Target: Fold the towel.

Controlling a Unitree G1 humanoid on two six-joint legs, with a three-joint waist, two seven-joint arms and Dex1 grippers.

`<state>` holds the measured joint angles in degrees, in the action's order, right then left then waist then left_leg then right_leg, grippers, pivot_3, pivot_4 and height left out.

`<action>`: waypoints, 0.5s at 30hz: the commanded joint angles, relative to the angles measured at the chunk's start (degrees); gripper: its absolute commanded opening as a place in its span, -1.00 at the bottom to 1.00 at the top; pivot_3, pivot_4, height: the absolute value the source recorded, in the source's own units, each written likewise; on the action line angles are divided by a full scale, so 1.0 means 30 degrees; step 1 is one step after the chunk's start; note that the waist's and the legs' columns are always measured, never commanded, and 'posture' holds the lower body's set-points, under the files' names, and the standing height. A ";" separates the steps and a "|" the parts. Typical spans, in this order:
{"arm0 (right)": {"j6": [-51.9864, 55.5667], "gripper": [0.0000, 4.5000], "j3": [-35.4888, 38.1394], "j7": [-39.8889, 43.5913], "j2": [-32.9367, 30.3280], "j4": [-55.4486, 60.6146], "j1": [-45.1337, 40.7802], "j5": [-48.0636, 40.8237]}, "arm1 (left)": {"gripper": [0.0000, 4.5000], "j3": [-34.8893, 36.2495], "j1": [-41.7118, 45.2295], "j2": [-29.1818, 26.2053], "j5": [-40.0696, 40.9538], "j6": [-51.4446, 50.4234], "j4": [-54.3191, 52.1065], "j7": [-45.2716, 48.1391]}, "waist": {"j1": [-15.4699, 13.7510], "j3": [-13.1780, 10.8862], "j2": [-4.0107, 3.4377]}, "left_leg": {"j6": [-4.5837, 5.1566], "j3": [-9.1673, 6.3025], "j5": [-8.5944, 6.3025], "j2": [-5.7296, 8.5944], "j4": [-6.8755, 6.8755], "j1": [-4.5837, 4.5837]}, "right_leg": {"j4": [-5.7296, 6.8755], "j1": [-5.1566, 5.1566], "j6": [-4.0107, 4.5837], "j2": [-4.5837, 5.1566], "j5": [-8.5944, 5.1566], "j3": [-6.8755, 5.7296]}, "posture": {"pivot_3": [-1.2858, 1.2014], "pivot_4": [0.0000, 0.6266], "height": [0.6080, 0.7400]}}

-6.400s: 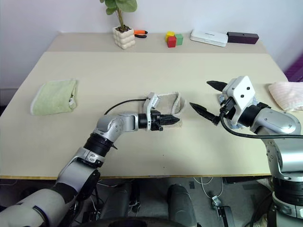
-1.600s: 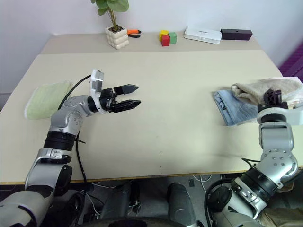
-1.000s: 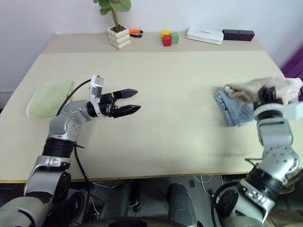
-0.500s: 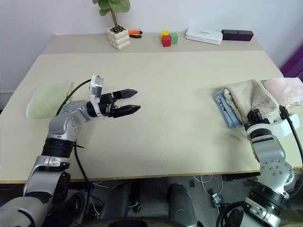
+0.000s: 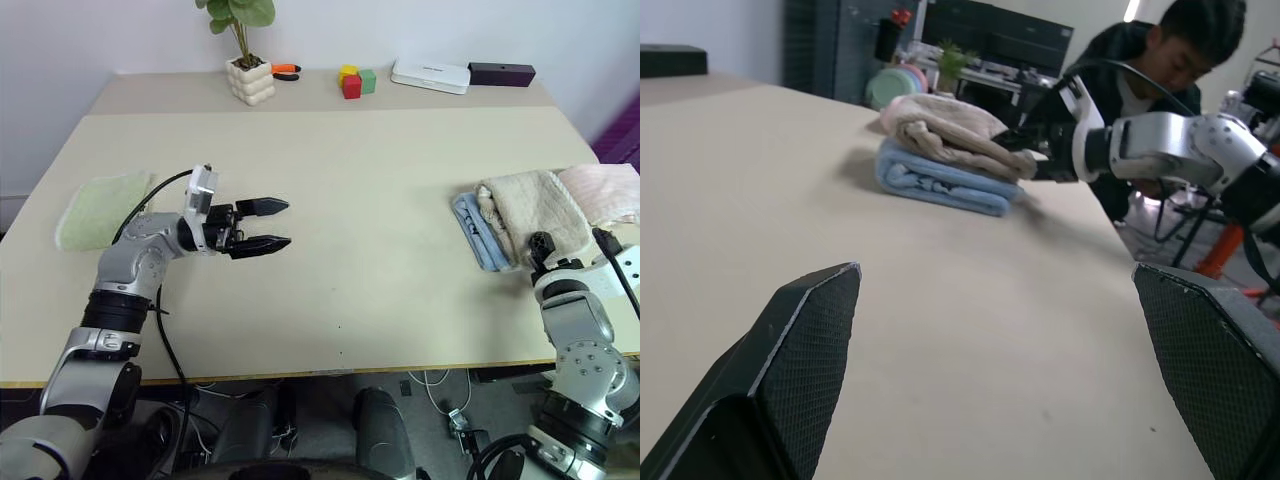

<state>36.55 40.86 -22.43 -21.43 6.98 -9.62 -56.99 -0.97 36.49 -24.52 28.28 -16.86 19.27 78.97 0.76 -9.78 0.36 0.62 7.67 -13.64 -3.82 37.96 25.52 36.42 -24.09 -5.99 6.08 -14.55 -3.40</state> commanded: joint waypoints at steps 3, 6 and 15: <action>-0.1119 0.99 0.0281 -0.0689 -0.1258 0.1015 0.0285 0.3052 | 1.00 -0.0398 -0.0268 -0.0118 -0.0836 0.2639 -0.0355 0.1057 | -0.0017 0.0002 -0.0005 | 0.0000 0.0002 0.0000 0.0000 0.0001 0.0000 | 0.0000 0.0000 0.0000 0.0000 0.0000 0.0002 | 0.03 -0.52 0.92; -0.1535 0.99 -0.0216 0.0051 -0.2476 0.1187 0.0293 0.4909 | 1.00 -0.0260 -0.0350 -0.0062 -0.1020 0.3555 -0.0084 0.1238 | -0.0016 0.0003 -0.0011 | 0.0002 0.0004 -0.0001 0.0003 0.0000 0.0003 | -0.0006 -0.0002 0.0002 0.0001 -0.0001 0.0002 | 0.03 -0.52 0.92; -0.2974 0.99 -0.4409 0.3509 -0.5621 0.2182 -0.0915 1.0402 | 1.00 -0.0015 -0.1458 -0.0105 -0.0834 0.4475 -0.0816 0.1040 | 0.0095 0.0015 -0.0029 | 0.0004 0.0001 -0.0002 -0.0007 -0.0006 -0.0012 | -0.0007 -0.0006 0.0000 -0.0017 -0.0001 0.0019 | 0.03 -0.52 0.92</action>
<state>29.98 29.22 -14.73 -36.63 10.21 -10.45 -27.90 -1.61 32.21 -24.44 25.03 -4.00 19.11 82.19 1.04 -9.74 0.27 0.64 7.70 -13.65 -3.84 37.95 25.48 36.40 -24.12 -6.00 6.03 -14.55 -3.30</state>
